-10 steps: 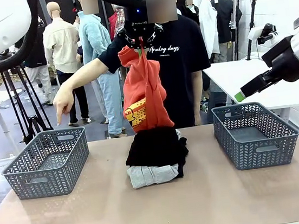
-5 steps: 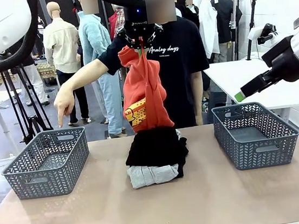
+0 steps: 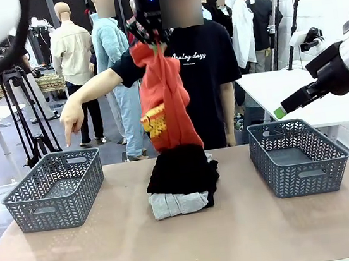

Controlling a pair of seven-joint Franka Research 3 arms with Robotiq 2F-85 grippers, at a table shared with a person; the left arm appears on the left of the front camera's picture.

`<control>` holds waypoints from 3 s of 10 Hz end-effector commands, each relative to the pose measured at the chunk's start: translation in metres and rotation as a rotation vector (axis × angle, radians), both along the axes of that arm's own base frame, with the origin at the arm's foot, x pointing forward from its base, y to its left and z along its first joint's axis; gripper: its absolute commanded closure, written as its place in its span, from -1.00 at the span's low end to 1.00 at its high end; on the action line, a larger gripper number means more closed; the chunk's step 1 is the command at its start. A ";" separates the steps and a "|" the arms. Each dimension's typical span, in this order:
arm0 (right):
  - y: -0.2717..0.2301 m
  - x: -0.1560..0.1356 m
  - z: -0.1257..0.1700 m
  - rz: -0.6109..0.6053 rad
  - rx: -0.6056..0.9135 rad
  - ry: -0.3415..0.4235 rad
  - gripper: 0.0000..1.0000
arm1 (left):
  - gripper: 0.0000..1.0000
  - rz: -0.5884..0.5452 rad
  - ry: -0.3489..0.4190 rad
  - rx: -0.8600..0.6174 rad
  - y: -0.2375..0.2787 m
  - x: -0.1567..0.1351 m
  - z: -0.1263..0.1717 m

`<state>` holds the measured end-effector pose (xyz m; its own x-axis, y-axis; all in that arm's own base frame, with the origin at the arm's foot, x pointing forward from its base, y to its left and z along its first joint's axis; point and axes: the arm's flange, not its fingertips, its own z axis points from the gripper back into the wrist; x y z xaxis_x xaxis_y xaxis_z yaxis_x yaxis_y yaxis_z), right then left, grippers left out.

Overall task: Sort the tops and bottoms.
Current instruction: Sort the clothes according to human instructions.

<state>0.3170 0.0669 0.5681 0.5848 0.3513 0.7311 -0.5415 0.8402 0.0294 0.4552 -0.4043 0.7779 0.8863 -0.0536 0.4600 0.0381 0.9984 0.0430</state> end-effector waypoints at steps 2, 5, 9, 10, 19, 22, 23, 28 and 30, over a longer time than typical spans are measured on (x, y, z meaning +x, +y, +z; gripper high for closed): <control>0.002 0.001 0.000 0.005 0.026 0.002 -1.00 | 1.00 -0.025 -0.051 0.021 0.055 -0.022 0.078; 0.002 0.001 0.000 0.005 0.026 0.002 -1.00 | 1.00 0.174 -0.146 0.012 0.128 -0.043 0.127; 0.002 0.001 0.000 0.005 0.026 0.002 -1.00 | 1.00 0.226 -0.180 0.011 0.168 -0.049 0.137; 0.002 0.001 0.000 0.005 0.026 0.002 -1.00 | 1.00 0.226 -0.180 0.011 0.168 -0.049 0.137; 0.002 0.001 0.000 0.005 0.026 0.002 -1.00 | 1.00 0.493 -0.265 0.100 0.281 -0.014 0.172; 0.002 0.001 0.000 0.005 0.026 0.002 -1.00 | 1.00 0.626 -0.347 0.078 0.317 0.011 0.142; 0.002 0.001 0.000 0.005 0.026 0.002 -1.00 | 1.00 0.664 -0.361 0.049 0.326 0.017 0.126; 0.002 0.001 0.000 0.005 0.026 0.002 -1.00 | 1.00 0.627 -0.309 0.069 0.323 0.022 0.147; 0.002 0.001 0.000 0.005 0.026 0.002 -1.00 | 1.00 0.641 -0.308 0.058 0.321 0.027 0.142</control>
